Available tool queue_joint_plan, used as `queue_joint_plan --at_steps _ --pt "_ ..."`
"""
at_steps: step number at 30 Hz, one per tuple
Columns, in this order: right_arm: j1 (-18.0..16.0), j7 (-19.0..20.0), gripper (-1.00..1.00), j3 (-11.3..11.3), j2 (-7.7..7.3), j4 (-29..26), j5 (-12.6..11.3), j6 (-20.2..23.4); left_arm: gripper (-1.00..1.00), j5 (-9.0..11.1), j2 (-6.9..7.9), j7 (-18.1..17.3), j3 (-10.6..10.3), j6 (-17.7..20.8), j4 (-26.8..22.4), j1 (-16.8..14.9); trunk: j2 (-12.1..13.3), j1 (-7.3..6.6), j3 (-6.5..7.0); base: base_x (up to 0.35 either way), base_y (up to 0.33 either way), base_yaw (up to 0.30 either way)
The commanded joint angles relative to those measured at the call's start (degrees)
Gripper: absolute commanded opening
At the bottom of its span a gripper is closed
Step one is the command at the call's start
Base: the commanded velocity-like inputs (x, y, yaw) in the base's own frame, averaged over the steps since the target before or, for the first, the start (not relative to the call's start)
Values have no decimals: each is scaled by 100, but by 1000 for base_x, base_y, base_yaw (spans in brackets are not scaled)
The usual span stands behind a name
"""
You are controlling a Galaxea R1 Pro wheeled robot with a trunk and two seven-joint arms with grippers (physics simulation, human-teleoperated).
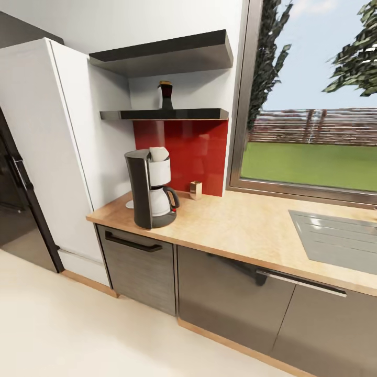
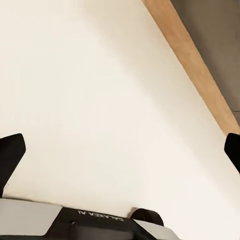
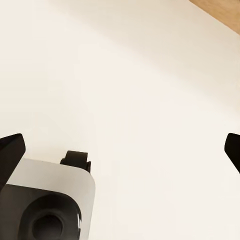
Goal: Set up a coffee station on the kitchen countertop: keep the coffee maker on the countertop, move the bottle of coffee from the kitchen shelf to the counter next to the coffee maker, place a paper coffee filter on top of the coffee maker, put the saucer next to the coffee maker with the coffee cup on the saucer, and place the electric kettle next to the coffee maker.
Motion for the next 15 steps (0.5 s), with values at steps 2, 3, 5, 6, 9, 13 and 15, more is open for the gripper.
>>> queue_joint_plan --at_steps 2,3,5,6,9,13,15 --pt "-10 2 100 42 -1 24 4 -39 100 -16 -51 -15 42 -372 25 -6 -5 0 -7 0 0 0" --pt "-10 2 100 42 -1 24 5 -39 100 -16 -138 -12 46 -547 30 -6 -5 0 -7 0 0 0" --pt "-10 2 100 42 -1 24 4 -39 100 -19 -253 -10 53 -698 38 -8 -5 0 -7 0 0 0" --pt "-10 2 100 42 -1 24 5 -39 100 -19 -281 -10 53 -730 40 -7 -5 0 -7 0 0 0" --pt "-10 2 100 42 -1 24 5 -39 100 -20 -355 -8 60 -815 45 -8 -5 0 -7 0 0 0" --pt "-10 2 100 42 -1 24 6 -37 100 -21 -382 -8 62 -846 46 -7 -5 0 -7 0 0 0" --pt "-10 2 100 42 -1 24 5 -37 100 -18 -385 -8 62 -851 42 -8 -5 0 -7 0 0 0"
